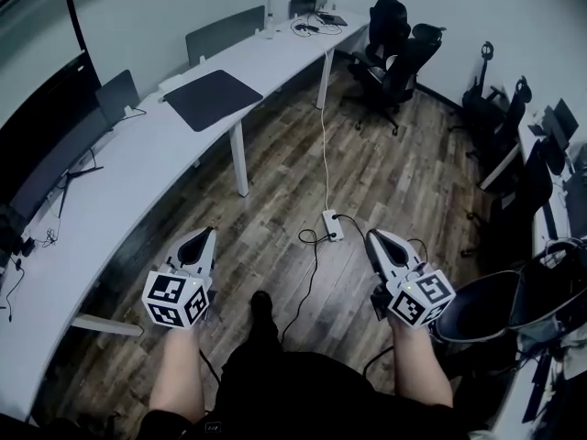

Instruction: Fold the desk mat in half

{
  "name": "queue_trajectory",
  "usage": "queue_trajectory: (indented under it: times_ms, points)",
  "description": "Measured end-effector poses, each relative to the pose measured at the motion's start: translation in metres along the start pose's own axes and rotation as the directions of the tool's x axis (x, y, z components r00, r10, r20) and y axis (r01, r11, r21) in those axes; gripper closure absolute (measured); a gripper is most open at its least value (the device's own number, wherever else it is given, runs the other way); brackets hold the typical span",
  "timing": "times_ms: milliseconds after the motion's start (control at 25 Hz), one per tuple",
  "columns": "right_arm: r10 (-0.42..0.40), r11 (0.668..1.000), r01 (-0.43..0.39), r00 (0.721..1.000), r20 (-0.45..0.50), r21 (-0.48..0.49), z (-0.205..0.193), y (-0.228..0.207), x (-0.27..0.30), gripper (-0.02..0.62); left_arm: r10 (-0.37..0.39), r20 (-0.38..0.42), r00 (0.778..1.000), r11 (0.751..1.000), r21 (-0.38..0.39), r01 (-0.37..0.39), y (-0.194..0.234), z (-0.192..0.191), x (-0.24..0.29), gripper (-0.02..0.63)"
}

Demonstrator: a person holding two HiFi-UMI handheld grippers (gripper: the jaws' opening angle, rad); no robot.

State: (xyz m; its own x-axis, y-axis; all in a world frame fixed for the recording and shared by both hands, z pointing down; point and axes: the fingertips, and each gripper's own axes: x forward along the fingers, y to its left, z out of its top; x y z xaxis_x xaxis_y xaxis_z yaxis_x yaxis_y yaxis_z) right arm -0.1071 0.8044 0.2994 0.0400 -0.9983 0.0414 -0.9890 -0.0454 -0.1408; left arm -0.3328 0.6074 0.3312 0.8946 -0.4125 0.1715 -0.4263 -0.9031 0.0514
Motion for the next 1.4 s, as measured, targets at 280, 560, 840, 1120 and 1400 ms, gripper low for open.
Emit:
queue_trajectory:
  times_ms: [280,560,840,1120,1400]
  points:
    - [-0.009,1.0,0.01,0.999,-0.038,0.014,-0.005,-0.035,0.065,0.594,-0.001,-0.01,1.0,1.0,-0.02,0.001,0.044,0.0,0.061,0.606]
    - [-0.007,0.999,0.01,0.996,-0.089,0.04,-0.011,-0.066,0.155,0.594,-0.003,-0.037,0.999,0.999,-0.035,0.002,0.107,0.008,0.13,0.606]
    - [0.017,0.998,-0.009,0.991,-0.134,0.058,-0.018,-0.075,0.238,0.594,-0.015,-0.065,0.998,0.999,-0.048,0.012,0.163,0.01,0.179,0.606]
    - [0.023,0.999,-0.016,0.989,-0.145,0.045,-0.011,-0.073,0.302,0.593,-0.028,-0.06,0.998,0.997,-0.075,0.023,0.213,0.013,0.205,0.606]
    - [0.041,0.999,-0.038,0.988,-0.151,0.026,-0.004,-0.058,0.341,0.594,-0.02,-0.037,0.999,0.996,-0.087,0.017,0.25,0.019,0.207,0.606]
